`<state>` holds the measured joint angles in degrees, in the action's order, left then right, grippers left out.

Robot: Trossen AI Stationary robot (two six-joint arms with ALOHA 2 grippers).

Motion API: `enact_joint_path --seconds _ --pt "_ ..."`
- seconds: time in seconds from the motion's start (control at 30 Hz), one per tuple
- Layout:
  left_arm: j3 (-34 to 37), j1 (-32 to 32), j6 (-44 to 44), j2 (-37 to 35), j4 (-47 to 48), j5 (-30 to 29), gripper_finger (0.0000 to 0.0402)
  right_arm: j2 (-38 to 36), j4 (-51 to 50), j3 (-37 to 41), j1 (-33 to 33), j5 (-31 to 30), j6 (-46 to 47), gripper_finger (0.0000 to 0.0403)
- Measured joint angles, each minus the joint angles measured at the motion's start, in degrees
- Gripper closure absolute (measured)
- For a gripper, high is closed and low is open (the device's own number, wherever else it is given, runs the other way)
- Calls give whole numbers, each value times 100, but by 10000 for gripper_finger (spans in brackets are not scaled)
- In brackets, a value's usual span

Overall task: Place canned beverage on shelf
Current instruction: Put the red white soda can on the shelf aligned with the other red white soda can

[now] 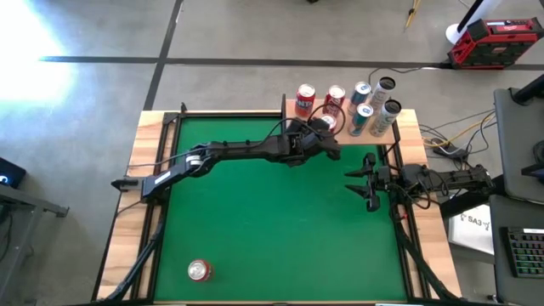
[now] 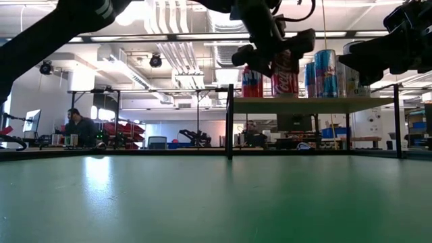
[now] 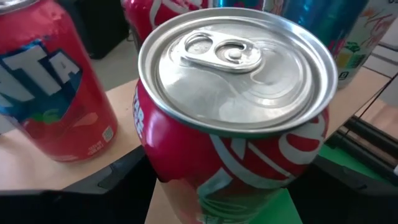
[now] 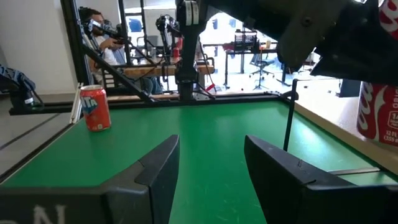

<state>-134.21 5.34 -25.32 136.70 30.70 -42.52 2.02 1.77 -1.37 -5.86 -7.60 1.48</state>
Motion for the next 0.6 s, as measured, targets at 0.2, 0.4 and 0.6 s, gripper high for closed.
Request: enact_joint_path --seconds 0.2,0.4,0.6 --pt "-3 19 629 0 -515 117 113 2 -1 0 1 0 0 229" --pt "-4 61 1237 0 -693 492 113 2 -1 0 1 1 0 229" --pt "-4 126 1540 0 -705 745 113 2 -1 0 1 0 0 229"
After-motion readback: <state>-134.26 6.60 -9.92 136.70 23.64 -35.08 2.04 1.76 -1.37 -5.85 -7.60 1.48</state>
